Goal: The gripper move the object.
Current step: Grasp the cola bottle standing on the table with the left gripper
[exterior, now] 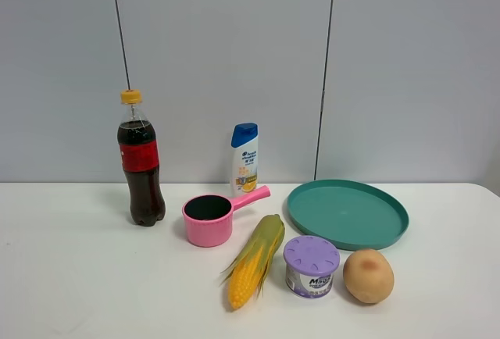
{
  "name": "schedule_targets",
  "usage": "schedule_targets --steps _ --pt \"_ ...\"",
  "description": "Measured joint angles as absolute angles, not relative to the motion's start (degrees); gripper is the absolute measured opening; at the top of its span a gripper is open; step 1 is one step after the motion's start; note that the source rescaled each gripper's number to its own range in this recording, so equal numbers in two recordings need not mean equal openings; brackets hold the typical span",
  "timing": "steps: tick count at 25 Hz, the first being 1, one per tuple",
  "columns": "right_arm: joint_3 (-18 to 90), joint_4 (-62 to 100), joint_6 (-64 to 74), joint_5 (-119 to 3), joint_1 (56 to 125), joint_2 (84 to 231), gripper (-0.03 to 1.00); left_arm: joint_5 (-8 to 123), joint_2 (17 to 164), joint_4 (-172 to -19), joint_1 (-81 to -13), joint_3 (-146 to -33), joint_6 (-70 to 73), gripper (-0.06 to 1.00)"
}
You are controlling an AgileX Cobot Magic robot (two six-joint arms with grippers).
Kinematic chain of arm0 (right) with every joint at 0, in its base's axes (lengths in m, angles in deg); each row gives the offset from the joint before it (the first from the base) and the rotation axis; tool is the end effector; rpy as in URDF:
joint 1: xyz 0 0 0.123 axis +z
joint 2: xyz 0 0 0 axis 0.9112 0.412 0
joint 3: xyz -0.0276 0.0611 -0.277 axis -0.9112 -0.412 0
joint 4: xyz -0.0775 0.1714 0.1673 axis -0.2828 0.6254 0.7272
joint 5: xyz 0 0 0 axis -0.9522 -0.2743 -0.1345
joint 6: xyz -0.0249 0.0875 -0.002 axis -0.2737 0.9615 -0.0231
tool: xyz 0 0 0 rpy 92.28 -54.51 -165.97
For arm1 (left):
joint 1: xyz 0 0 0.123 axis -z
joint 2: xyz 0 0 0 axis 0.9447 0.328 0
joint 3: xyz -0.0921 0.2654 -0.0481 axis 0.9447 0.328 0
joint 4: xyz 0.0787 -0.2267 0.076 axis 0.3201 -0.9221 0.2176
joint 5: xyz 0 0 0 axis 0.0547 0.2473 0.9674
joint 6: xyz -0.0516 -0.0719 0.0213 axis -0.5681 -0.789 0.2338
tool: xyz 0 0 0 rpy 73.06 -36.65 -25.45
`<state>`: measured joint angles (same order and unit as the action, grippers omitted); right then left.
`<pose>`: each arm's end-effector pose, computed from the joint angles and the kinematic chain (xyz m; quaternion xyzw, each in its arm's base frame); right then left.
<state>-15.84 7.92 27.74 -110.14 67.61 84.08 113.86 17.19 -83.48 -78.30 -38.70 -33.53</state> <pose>-0.0050 -0.0048 0.2747 -0.0132 0.8574 -0.0207 0.5140 -0.0055 -0.0022 0.2782 -0.0651 0.8474 0.0181 0.5267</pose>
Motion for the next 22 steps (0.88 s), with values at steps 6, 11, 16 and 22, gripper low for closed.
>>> schedule_targets --steps 6,11,16,22 --pt "-15.84 7.92 27.74 -110.14 67.61 84.08 1.00 113.86 17.19 -83.48 -78.30 -38.70 -33.53 1.00" --pt "-15.84 7.92 27.74 -110.14 67.61 84.08 1.00 113.86 17.19 -83.48 -78.30 -38.70 -33.53 1.00" --pt "-15.84 7.92 27.74 -110.14 67.61 84.08 1.00 110.10 17.19 -83.68 -78.30 -40.57 -33.53 1.00" --pt "-15.84 7.92 27.74 -110.14 67.61 84.08 1.00 99.42 22.43 -85.42 -78.30 -44.39 -33.53 1.00"
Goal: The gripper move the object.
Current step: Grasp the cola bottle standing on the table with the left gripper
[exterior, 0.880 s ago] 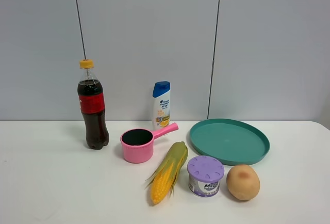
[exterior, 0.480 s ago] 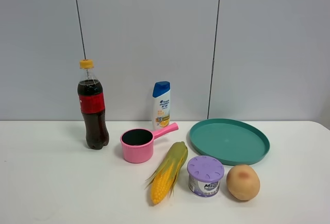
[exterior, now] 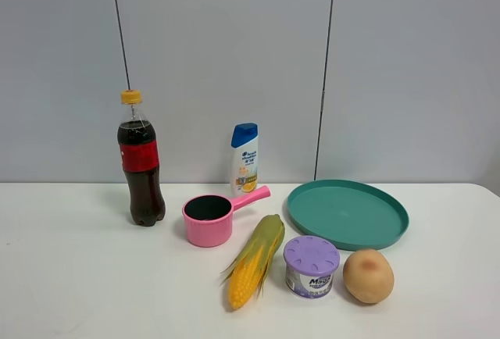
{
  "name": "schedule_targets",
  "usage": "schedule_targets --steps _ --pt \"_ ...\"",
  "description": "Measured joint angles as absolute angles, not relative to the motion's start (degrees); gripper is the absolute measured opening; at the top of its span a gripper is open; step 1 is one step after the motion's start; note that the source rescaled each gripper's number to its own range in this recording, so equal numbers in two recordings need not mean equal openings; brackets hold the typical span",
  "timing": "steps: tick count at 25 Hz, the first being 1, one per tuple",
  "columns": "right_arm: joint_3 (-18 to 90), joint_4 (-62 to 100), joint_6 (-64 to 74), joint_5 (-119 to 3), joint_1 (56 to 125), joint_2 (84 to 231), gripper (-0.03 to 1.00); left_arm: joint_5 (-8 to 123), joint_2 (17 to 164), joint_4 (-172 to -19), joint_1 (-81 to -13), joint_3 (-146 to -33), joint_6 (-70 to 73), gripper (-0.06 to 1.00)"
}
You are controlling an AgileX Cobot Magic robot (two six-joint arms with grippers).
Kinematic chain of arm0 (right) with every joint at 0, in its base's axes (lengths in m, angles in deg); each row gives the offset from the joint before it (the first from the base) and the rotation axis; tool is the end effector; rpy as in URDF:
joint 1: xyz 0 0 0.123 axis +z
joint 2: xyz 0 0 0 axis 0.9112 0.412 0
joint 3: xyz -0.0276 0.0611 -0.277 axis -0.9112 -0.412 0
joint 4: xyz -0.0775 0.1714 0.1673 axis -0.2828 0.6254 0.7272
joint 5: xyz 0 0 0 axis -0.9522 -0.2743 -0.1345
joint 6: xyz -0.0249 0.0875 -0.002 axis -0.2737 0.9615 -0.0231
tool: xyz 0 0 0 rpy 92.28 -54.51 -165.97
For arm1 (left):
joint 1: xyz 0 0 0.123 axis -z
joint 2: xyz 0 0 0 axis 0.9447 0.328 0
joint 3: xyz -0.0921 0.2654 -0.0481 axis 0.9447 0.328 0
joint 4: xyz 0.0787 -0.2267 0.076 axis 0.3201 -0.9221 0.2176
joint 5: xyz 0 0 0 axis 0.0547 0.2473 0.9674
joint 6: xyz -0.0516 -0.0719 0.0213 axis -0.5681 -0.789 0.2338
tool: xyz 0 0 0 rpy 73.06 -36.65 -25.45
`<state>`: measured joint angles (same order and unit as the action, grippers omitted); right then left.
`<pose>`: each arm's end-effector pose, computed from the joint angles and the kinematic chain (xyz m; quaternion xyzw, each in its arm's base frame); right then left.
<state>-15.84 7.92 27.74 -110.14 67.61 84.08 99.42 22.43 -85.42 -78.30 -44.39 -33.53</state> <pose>-0.0050 -0.0048 0.2747 -0.0132 0.8574 -0.0207 0.5140 0.0056 -0.0028 0.3277 -0.0619 0.7717 0.0068 0.6329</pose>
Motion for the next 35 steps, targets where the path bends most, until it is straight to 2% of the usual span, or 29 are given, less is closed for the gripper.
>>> schedule_targets --steps 13,21,35 --pt "-15.84 7.92 27.74 -110.14 67.61 84.08 1.00 62.15 55.33 -87.79 -78.30 -45.34 -33.48 1.00" --pt "-15.84 7.92 27.74 -110.14 67.61 84.08 1.00 42.92 72.48 -78.81 -77.99 -45.34 -34.35 1.00" --pt "-15.84 7.92 27.74 -110.14 67.61 84.08 1.00 21.96 104.02 -74.09 -62.97 -45.34 -42.01 1.00"
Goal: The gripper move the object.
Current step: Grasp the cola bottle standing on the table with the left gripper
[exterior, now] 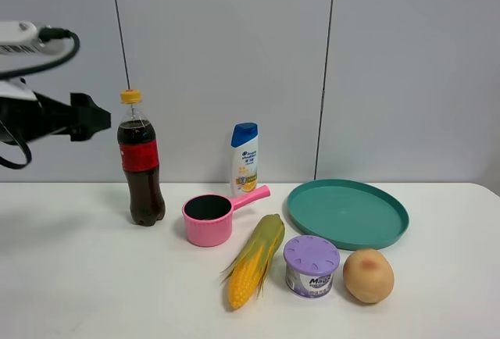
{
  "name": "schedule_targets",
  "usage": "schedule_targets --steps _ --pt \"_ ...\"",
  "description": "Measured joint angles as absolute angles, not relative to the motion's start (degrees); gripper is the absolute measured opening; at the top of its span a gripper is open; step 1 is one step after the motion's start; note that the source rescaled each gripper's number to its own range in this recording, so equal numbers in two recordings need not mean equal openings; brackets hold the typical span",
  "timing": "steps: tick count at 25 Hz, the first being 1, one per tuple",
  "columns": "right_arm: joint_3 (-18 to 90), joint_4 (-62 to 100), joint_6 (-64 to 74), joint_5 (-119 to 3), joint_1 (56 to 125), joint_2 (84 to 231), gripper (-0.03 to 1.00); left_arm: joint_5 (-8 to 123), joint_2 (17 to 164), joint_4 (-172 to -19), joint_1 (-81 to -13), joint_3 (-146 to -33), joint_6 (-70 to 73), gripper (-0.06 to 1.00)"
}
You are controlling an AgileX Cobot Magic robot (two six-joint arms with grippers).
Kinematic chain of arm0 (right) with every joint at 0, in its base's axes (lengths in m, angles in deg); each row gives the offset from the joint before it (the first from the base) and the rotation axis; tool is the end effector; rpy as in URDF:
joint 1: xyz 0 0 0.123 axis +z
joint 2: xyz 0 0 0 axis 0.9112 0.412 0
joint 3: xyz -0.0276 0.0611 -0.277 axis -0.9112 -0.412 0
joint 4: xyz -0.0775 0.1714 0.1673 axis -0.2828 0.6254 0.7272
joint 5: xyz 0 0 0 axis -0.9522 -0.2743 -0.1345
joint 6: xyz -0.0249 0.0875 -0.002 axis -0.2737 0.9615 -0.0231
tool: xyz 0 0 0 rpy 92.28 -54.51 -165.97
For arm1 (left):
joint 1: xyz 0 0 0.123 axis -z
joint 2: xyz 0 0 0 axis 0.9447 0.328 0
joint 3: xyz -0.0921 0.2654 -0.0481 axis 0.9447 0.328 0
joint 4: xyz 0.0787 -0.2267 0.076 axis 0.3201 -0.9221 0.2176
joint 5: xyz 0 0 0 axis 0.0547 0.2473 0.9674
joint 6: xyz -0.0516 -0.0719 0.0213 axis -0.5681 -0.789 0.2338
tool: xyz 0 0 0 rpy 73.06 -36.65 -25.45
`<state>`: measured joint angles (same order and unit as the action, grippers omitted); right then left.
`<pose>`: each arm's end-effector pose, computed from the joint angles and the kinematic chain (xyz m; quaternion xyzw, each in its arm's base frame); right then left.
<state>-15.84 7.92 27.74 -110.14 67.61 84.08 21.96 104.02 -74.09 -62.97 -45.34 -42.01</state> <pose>-0.0050 -0.0048 0.2747 -0.0132 0.8574 -0.0207 0.5140 0.2950 -0.0477 0.2181 0.0580 0.7908 -0.0864 0.6032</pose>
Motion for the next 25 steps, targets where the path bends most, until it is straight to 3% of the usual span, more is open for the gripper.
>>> schedule_targets --steps 9,25 --pt "-15.84 7.92 27.74 -110.14 67.61 84.08 1.00 11.92 111.92 -69.74 -59.57 -45.36 -46.38 1.00" --pt "-15.84 7.92 27.74 -110.14 67.61 84.08 1.00 6.68 119.85 -69.91 -59.44 -45.47 -49.20 1.00"
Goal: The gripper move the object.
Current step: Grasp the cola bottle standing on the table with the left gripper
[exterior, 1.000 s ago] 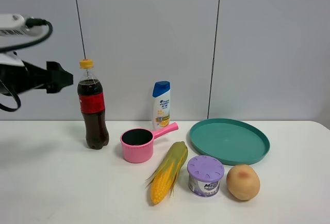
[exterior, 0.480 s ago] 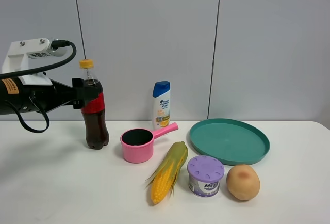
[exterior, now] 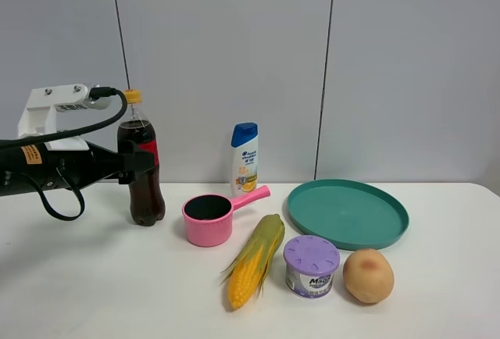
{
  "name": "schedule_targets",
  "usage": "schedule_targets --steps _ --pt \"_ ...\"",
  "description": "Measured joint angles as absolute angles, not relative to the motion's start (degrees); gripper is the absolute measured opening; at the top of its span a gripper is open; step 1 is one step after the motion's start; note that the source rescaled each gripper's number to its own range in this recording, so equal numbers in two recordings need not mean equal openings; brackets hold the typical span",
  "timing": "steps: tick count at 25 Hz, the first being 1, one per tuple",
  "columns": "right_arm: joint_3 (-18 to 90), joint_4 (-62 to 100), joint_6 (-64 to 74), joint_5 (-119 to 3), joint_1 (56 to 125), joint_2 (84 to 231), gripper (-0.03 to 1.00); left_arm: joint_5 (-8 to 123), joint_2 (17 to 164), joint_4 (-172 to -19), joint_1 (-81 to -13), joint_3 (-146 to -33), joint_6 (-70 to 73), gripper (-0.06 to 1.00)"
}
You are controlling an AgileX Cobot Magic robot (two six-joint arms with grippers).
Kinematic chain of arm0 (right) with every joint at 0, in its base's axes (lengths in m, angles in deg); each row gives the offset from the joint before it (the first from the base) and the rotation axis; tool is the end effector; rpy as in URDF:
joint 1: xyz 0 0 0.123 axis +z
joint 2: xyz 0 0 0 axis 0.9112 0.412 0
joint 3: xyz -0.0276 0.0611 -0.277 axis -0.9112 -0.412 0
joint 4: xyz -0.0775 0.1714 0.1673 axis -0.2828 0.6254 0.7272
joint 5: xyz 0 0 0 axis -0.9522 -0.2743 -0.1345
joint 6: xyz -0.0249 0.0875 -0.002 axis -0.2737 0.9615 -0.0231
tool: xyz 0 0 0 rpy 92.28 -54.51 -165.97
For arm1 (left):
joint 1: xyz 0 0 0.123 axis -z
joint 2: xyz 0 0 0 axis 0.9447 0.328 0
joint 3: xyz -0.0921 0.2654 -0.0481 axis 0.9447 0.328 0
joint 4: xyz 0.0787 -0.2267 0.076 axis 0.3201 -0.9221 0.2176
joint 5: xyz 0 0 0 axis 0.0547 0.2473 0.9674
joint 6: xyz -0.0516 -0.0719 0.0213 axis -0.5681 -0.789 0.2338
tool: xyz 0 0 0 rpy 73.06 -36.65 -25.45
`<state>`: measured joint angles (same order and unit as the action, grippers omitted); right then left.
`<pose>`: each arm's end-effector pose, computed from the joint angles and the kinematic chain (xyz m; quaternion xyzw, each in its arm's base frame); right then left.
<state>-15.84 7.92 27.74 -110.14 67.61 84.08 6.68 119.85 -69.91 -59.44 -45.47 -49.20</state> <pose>-0.0050 -0.0048 0.2747 -0.0132 0.8574 -0.0207 0.5140 0.3132 -0.0777 0.1553 0.0680 0.7936 -0.1656 0.5815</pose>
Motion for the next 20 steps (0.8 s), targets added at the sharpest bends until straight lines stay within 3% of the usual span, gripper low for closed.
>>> schedule_targets --steps 20 --pt "-15.84 7.92 27.74 -110.14 67.61 84.08 1.00 5.49 126.47 -70.31 -61.65 -52.85 -46.74 1.00"
